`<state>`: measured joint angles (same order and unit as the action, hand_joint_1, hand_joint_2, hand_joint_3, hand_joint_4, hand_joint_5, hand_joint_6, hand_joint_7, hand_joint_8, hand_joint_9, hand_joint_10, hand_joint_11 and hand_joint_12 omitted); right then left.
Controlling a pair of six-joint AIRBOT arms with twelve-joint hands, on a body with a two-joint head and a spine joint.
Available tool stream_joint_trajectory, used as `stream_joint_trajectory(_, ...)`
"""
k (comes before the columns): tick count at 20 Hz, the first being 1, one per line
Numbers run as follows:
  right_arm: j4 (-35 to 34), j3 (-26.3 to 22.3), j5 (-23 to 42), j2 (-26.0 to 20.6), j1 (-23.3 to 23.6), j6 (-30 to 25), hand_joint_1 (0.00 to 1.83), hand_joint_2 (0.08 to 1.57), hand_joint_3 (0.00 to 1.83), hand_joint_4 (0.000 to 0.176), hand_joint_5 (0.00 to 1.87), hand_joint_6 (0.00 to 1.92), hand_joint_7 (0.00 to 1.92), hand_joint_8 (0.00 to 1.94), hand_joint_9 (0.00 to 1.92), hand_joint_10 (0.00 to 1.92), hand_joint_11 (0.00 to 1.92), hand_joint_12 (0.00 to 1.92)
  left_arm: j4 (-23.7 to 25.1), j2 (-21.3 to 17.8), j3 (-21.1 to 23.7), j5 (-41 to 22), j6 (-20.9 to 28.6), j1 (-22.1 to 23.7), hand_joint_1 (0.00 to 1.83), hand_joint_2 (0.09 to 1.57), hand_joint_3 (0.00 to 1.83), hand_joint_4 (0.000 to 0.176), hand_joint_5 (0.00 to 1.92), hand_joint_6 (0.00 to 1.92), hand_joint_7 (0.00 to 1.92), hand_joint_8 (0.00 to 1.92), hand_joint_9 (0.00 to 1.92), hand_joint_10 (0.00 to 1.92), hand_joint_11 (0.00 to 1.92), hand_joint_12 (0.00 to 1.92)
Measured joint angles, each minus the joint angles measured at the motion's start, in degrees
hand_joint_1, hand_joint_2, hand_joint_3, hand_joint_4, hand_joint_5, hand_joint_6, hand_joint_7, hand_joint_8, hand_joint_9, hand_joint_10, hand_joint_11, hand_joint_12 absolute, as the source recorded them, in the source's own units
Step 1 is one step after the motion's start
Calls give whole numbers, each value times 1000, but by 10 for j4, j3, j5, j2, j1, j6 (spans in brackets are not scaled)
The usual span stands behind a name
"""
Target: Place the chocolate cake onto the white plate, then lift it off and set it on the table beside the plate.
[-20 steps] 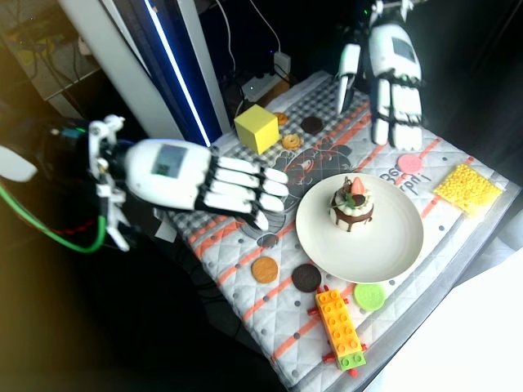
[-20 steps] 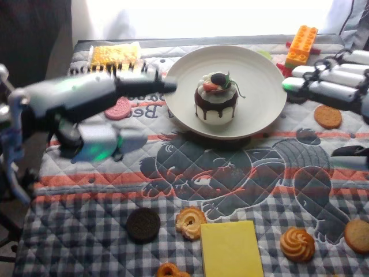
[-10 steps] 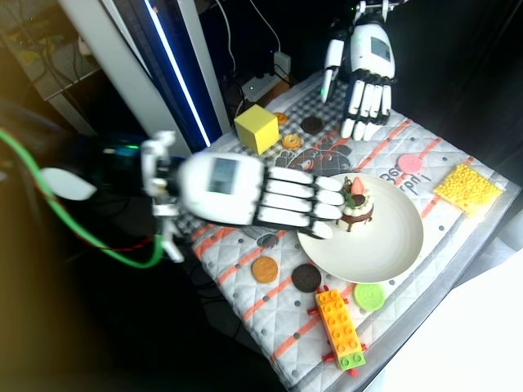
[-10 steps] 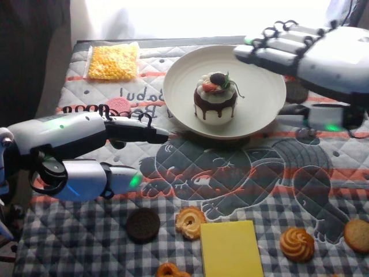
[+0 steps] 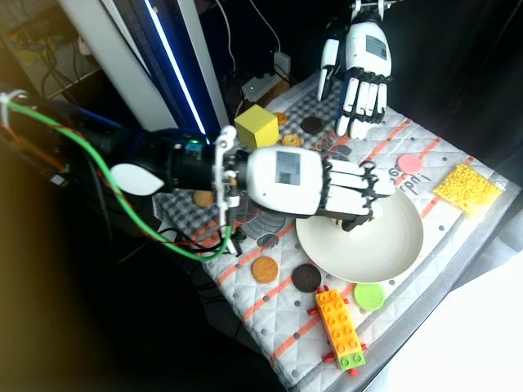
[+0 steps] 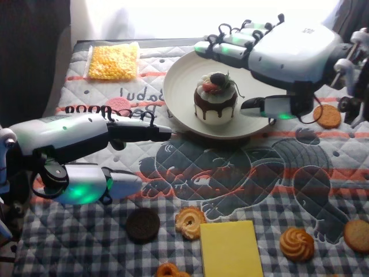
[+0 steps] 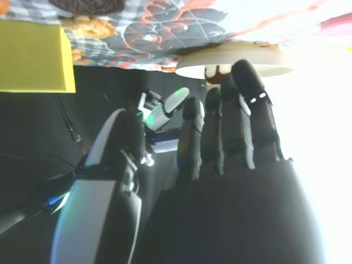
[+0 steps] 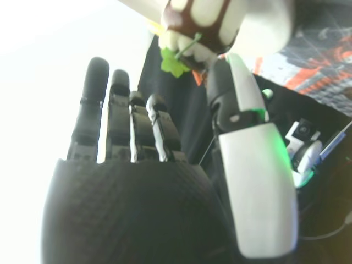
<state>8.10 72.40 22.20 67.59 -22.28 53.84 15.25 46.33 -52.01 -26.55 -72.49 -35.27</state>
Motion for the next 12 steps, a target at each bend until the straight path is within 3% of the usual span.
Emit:
stream_joint_trajectory(2, -1, 16, -17, 19, 0, 0, 899, 1190, 0, 0, 0, 0, 71, 10, 8, 980, 0, 1800, 0, 7, 0, 3, 0, 2, 646, 1352, 0, 21, 317, 9, 258, 4, 2, 777, 0, 1466)
stream_joint_trajectory(3, -2, 25, -25, 31, 1, 0, 901, 1188, 0, 0, 25, 8, 83, 11, 1, 832, 0, 1785, 3, 7, 0, 2, 1, 2, 675, 1340, 0, 16, 324, 11, 269, 8, 1, 769, 0, 1476)
stream_joint_trajectory(4, -1, 32, -33, 40, 2, 0, 877, 1184, 0, 0, 29, 5, 53, 5, 0, 478, 0, 1496, 2, 7, 0, 1, 1, 2, 665, 1341, 0, 24, 321, 9, 265, 5, 4, 727, 0, 1444)
stream_joint_trajectory(5, -1, 46, -43, 56, 5, 0, 854, 1177, 0, 0, 32, 2, 54, 2, 34, 292, 0, 1286, 1, 7, 0, 1, 1, 2, 625, 1352, 3, 25, 314, 5, 253, 3, 0, 711, 0, 1426)
stream_joint_trajectory(6, -2, 58, -53, 68, 6, 0, 854, 1169, 0, 0, 36, 1, 53, 1, 69, 168, 0, 1146, 0, 8, -1, 1, 2, 2, 616, 1356, 4, 25, 314, 5, 249, 2, 0, 698, 0, 1413)
stream_joint_trajectory(7, -3, 65, -59, 76, 6, 0, 870, 1155, 0, 2, 47, 3, 53, 0, 78, 108, 0, 1013, 1, 11, -1, 1, 2, 2, 597, 1367, 4, 9, 317, 5, 253, 3, 9, 709, 0, 1438)
stream_joint_trajectory(8, -4, 73, -67, 87, 6, 0, 881, 1148, 0, 4, 53, 2, 59, 1, 95, 73, 0, 952, 0, 16, -4, 2, 2, 2, 576, 1374, 5, 16, 304, 1, 246, 1, 1, 701, 0, 1431)
stream_joint_trajectory(9, -4, 80, -68, 94, 7, 0, 921, 1144, 0, 0, 71, 8, 77, 7, 108, 64, 0, 936, 1, 17, -4, 3, 2, 2, 589, 1376, 4, 8, 301, 1, 246, 1, 0, 682, 0, 1415)
stream_joint_trajectory(10, -4, 85, -69, 100, 9, 0, 944, 1148, 0, 0, 103, 13, 101, 8, 139, 56, 0, 991, 1, 17, -4, 2, 2, 2, 613, 1374, 1, 9, 295, 2, 240, 1, 3, 638, 0, 1368)
stream_joint_trajectory(11, -6, 87, -72, 101, 10, 0, 988, 1153, 0, 0, 261, 37, 269, 27, 309, 107, 0, 1320, 1, 17, -4, 0, 2, 3, 643, 1372, 0, 15, 287, 1, 218, 3, 2, 597, 0, 1310)
stream_joint_trajectory(12, -6, 88, -72, 101, 10, 0, 1069, 1150, 1, 0, 462, 81, 554, 87, 473, 463, 139, 1587, 1, 17, -4, -1, 3, 3, 671, 1368, 0, 11, 297, 5, 227, 7, 21, 596, 0, 1334)
